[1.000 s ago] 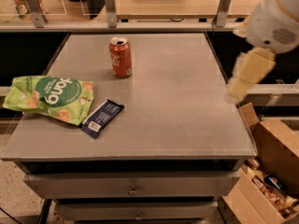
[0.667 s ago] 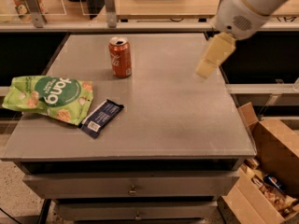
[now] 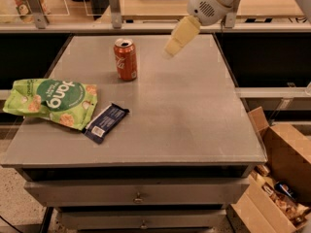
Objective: Move coke can near rxbar blueberry
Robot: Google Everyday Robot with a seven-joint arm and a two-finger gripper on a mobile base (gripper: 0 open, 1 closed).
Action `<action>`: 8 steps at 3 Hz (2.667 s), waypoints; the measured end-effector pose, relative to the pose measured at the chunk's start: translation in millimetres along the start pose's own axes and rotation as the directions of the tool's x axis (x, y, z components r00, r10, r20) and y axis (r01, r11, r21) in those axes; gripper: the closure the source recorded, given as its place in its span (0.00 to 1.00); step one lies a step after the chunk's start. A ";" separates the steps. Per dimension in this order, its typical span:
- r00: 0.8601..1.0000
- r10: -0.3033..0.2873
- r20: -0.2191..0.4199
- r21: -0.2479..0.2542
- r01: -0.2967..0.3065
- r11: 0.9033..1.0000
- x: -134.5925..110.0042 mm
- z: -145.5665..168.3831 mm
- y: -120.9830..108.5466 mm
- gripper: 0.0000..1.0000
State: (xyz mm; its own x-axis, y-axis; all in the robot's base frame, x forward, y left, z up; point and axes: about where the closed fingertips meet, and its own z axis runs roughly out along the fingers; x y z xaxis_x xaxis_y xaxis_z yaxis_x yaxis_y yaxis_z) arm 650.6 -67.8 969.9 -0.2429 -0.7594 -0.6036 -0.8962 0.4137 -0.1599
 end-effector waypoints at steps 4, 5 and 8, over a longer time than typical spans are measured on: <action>0.980 -0.076 0.183 -0.073 0.091 0.993 -76.2 120.8 17.9 0.00; 0.978 -0.069 0.198 -0.101 0.091 0.991 -81.3 140.9 17.5 0.00; 0.969 -0.083 0.231 -0.163 0.122 0.979 -84.9 160.9 24.2 0.53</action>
Offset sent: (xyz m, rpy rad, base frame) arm 0.0452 0.1180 -0.0351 0.1855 -0.0837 0.1442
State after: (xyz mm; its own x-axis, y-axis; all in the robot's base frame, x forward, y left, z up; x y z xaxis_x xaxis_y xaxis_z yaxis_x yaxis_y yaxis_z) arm 709.2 87.6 891.6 -0.0755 -0.6540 -0.7527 -0.9675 0.2307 -0.1034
